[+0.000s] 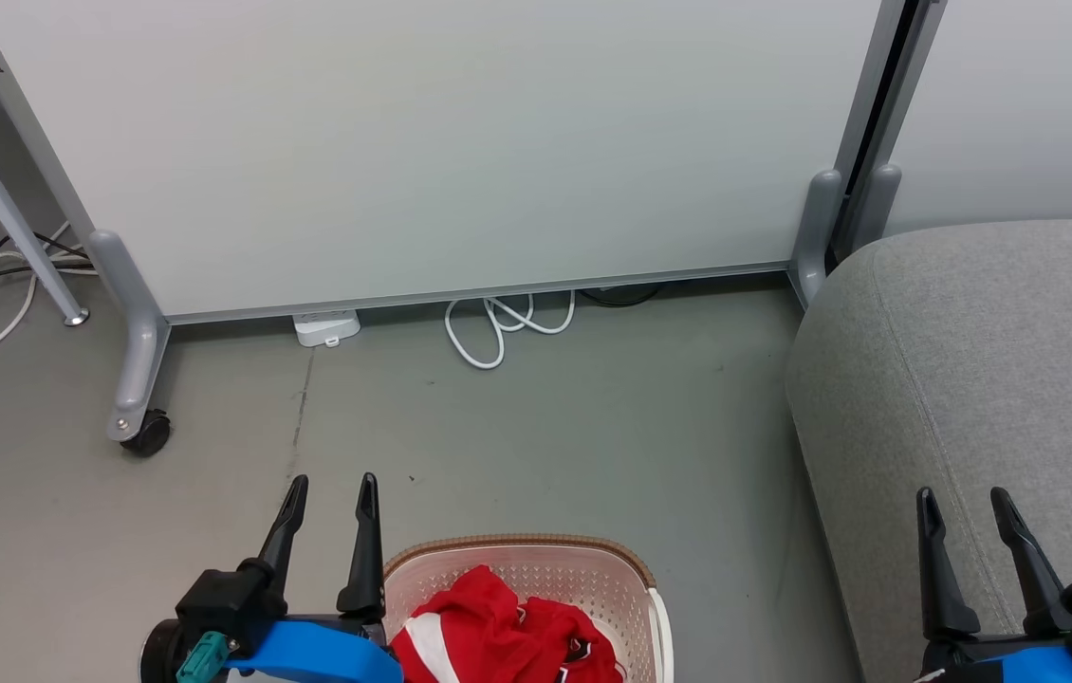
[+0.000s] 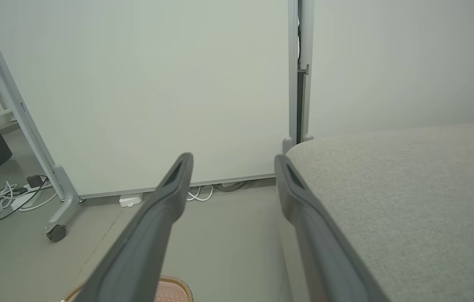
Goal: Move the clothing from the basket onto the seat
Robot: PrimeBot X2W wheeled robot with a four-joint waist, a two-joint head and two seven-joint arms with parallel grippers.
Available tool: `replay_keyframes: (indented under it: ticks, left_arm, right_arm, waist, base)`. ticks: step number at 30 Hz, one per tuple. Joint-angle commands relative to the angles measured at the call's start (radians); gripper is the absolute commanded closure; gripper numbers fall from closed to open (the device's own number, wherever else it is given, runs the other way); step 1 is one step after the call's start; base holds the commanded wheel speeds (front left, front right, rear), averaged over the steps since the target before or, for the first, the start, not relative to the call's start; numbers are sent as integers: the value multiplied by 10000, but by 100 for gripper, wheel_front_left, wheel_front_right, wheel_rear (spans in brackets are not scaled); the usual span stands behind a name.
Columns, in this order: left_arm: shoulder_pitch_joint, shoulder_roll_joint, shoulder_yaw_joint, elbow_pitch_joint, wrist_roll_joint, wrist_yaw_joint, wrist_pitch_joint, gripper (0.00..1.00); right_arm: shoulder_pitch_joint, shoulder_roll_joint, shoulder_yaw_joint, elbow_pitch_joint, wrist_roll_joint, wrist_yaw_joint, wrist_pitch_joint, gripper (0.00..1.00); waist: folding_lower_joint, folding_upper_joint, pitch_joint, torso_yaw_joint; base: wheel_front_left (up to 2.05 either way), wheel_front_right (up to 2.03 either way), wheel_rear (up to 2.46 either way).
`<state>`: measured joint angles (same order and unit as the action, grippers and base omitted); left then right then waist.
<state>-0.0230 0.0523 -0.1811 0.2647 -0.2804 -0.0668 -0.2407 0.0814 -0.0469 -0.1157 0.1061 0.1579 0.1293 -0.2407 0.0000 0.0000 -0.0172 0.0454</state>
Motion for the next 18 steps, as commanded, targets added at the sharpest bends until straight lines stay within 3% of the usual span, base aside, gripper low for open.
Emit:
replay_keyframes:
  ticks: [1, 18]
  left_arm:
    - [46, -7, -38, 17, 202, 50, -106, 0]
    - [78, -21, -46, 160, 578, 43, -261, 0]
  right_arm:
    - [123, -57, 3, -29, -213, 23, -91, 0]
    - [178, -57, 90, 73, -409, 24, -263, 0]
  waist:
    - [0, 0, -7, 5]
    - [0, 0, -46, 41]
  base:
    - [0, 0, 0]
    - [0, 0, 0]
